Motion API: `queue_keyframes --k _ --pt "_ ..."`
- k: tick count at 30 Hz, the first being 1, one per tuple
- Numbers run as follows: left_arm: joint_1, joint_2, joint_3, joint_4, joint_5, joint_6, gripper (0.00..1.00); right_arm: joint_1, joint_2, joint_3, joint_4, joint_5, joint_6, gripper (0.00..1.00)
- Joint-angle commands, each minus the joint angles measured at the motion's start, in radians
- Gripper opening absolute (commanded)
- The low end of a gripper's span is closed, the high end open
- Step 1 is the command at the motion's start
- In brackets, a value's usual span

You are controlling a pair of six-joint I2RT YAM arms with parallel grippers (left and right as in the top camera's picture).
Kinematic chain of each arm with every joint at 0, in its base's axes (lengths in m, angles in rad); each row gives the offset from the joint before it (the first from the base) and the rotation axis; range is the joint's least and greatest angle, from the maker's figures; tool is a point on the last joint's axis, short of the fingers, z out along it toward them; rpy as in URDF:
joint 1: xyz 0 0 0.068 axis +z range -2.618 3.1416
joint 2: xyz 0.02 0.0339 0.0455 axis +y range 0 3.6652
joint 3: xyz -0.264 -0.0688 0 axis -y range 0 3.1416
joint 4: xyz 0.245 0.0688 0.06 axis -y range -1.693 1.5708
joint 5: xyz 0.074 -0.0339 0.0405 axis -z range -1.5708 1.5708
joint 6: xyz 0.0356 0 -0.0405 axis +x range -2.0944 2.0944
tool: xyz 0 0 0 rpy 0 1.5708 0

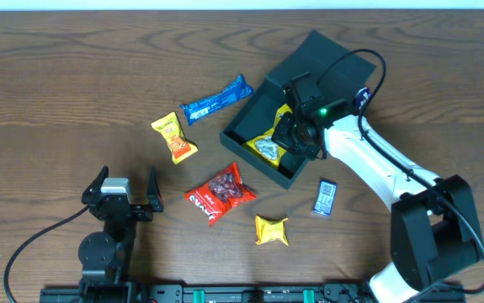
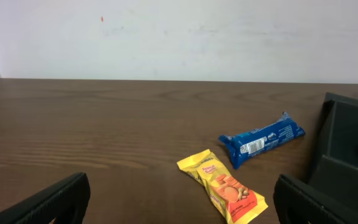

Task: Pack container
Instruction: 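Lower the yellow bag into the box and open the right gripper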

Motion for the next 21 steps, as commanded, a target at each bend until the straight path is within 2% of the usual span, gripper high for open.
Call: queue_keyframes --k 1,3,15,21 --pt "0.002 -0.002 -0.013 -0.045 0.011 -0.003 0.95 -0.004 -0.026 -0.005 0.029 -0.137 -0.008 0.02" --pt "0.002 -0.002 -0.013 -0.045 0.011 -0.003 0.95 0.001 -0.032 -0.005 0.063 -0.179 -0.007 0.01" --pt "0.002 -0.002 -0.013 -0.044 0.011 -0.003 0.95 -0.017 0.005 -0.006 0.091 0.002 -0.044 0.02" --pt "0.002 -0.002 -0.013 -0.044 0.011 -0.003 0.95 -0.014 0.046 -0.006 0.146 0.006 -0.045 0.02"
